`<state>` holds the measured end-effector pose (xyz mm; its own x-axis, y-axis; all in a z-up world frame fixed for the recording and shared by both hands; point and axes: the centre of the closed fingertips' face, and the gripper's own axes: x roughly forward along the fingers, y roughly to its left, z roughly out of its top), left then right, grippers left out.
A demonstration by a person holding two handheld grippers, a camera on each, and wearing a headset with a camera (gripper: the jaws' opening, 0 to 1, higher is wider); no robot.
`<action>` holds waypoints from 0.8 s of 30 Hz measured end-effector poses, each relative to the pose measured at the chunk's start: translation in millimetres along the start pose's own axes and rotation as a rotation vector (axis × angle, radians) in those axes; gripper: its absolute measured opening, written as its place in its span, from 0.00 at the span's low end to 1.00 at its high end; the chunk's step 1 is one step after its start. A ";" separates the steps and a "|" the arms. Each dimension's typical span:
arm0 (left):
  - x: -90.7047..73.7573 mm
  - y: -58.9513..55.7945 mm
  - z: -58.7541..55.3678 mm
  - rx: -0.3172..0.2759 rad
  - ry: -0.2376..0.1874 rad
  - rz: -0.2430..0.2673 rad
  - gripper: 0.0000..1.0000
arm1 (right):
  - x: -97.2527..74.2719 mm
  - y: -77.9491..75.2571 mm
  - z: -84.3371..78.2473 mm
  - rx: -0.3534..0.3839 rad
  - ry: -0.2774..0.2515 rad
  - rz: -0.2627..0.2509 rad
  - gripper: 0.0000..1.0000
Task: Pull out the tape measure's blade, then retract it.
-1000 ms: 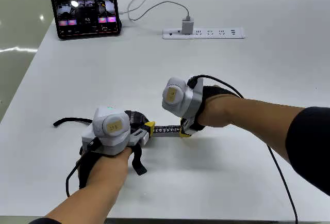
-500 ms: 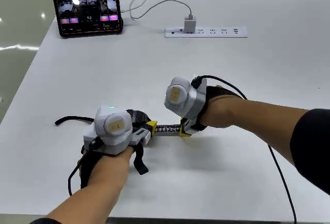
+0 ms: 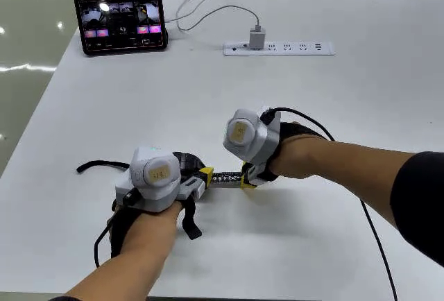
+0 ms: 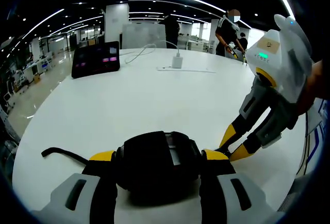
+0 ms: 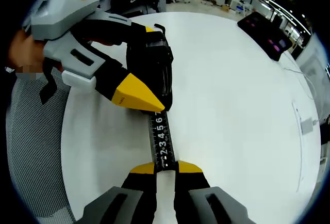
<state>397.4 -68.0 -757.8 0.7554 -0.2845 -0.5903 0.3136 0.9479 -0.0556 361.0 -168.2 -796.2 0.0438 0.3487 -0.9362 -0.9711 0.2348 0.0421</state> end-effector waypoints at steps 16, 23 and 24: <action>-0.4 2.7 2.0 -0.027 -0.008 -0.026 0.59 | 2.3 1.1 7.6 0.023 -0.050 -0.003 0.08; -0.6 2.5 2.1 -0.031 -0.010 -0.031 0.59 | 3.0 0.3 10.9 0.030 -0.065 0.005 0.09; -0.5 2.5 2.0 -0.030 -0.010 -0.031 0.59 | 3.2 -0.1 11.4 0.036 -0.067 0.006 0.09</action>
<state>399.0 -65.8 -756.1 0.7512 -0.3155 -0.5798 0.3199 0.9423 -0.0983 363.9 -156.8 -795.2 0.0546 0.4096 -0.9106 -0.9623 0.2650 0.0615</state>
